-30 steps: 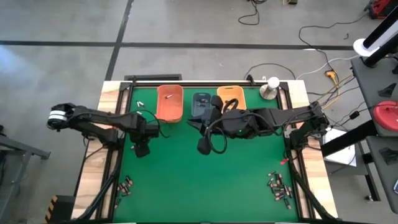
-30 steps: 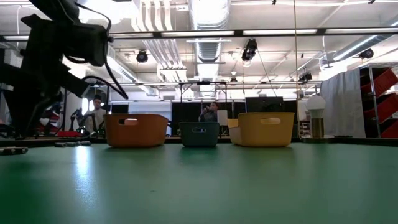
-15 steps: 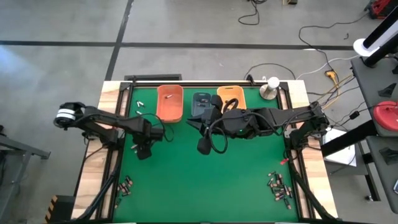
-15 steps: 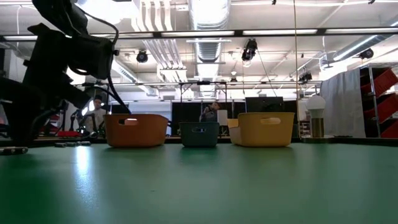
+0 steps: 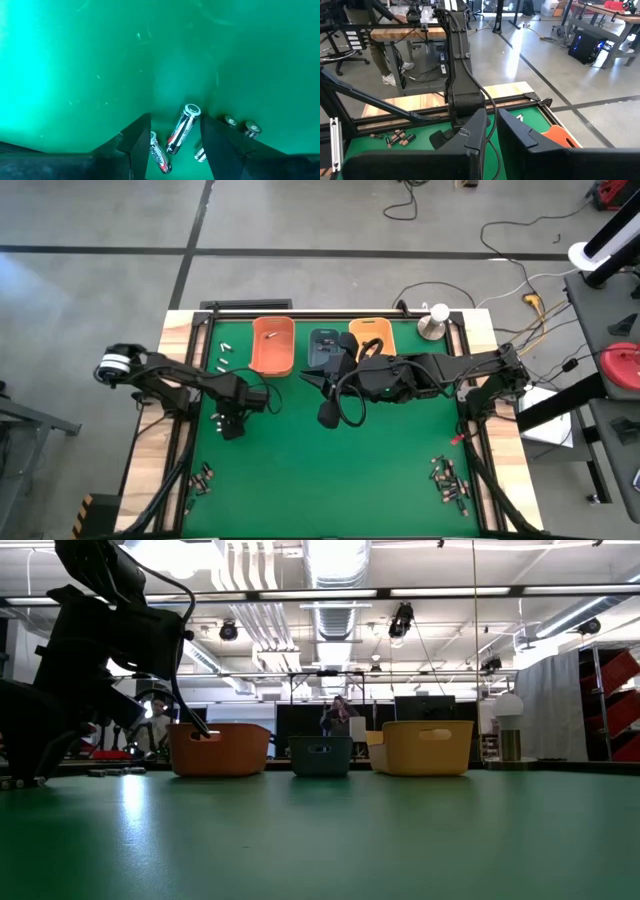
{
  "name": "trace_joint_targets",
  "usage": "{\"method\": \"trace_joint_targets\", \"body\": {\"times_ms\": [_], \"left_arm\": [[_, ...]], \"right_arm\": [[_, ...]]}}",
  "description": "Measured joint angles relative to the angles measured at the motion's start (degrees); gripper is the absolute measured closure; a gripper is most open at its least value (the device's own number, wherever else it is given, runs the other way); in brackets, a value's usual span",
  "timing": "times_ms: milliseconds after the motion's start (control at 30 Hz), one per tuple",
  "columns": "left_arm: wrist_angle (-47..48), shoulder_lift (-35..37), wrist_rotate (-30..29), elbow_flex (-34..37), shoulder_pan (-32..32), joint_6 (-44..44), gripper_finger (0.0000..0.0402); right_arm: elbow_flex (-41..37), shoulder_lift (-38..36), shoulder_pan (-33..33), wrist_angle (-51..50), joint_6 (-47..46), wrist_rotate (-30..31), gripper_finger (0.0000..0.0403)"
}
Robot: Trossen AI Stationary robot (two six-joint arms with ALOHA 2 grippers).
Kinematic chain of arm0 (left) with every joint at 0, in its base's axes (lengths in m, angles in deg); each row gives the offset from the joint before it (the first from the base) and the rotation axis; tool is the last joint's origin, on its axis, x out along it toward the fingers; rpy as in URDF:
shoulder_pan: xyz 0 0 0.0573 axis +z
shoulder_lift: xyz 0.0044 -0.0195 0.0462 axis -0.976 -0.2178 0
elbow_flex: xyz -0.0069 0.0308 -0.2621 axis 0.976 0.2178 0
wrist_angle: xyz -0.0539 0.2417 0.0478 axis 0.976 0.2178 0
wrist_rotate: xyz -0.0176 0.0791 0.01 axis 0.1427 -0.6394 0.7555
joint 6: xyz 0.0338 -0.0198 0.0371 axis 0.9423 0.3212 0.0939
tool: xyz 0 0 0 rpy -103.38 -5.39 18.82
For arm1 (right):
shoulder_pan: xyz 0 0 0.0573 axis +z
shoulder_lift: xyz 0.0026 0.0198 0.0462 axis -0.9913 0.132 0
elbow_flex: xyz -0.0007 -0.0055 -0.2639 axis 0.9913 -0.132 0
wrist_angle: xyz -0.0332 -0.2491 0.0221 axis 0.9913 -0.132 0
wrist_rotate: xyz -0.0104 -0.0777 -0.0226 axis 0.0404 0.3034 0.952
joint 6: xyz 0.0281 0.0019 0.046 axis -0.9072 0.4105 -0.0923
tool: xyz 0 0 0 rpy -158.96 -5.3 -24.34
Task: Sort batteries
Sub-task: Put the silver battery into the orange bin
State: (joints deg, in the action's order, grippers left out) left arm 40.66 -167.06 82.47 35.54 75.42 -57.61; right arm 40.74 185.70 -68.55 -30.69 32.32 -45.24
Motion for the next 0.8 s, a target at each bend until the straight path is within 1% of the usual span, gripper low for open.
{"method": "trace_joint_targets", "body": {"times_ms": [100,300,400,500,633,800], "left_arm": [[-0.3,-0.9,0.0,-0.1,0.0,0.0,0.0271],[-1.8,-1.0,0.9,0.3,-0.1,0.0,0.0355],[-2.1,-0.8,0.9,0.3,-0.1,0.0,0.0385],[-2.4,-0.3,0.7,0.4,-0.1,1.1,0.0393],[-2.9,1.0,0.1,0.4,-0.1,1.4,0.039],[-6.5,5.1,-1.3,-0.5,0.0,0.3,0.039]], "right_arm": [[0.0,0.0,0.0,0.0,0.0,0.0,0.0364],[0.0,0.0,0.0,0.0,0.4,0.0,0.0364],[0.0,0.0,0.0,0.0,0.5,0.0,0.0364],[0.0,0.0,-0.2,0.0,0.9,0.0,0.0364],[0.0,0.0,-0.3,0.0,1.3,0.0,0.0364],[0.0,-0.1,-0.3,-0.1,1.9,0.0,0.0364]]}}
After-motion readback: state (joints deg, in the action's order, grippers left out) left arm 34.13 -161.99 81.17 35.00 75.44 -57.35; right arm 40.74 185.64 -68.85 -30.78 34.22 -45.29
